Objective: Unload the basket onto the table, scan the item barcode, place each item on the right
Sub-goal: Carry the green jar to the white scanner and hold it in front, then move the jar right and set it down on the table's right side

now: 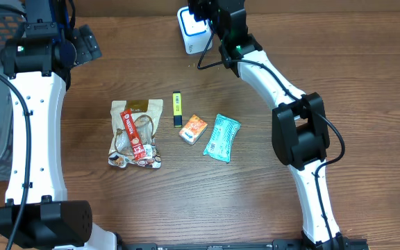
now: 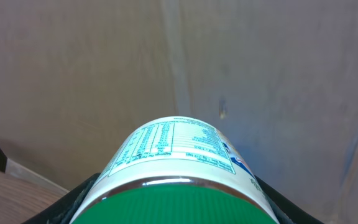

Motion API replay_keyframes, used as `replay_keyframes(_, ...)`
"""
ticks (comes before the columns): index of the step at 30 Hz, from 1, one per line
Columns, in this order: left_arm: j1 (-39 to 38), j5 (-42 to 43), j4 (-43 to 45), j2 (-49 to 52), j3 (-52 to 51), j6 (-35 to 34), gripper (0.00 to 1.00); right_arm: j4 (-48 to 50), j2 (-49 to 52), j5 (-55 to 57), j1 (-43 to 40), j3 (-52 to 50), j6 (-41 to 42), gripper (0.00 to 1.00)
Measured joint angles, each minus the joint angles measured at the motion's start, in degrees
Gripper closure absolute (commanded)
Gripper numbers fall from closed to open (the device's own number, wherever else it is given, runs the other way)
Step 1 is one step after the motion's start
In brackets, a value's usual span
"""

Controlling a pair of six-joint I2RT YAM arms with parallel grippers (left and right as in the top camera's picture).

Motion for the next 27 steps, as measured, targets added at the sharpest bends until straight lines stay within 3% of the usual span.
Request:
replay_keyframes(10, 0.0, 0.0, 0.0, 0.0, 0.0, 0.0, 0.0, -2.01, 7.45, -0.02, 0.0, -0.15, -0.15, 0.96)
replay_keyframes(27, 0.0, 0.0, 0.02, 0.0, 0.0, 0.0, 0.0, -1.55, 4.39, 0.0, -0.09, -0.22, 4.87, 0.97)
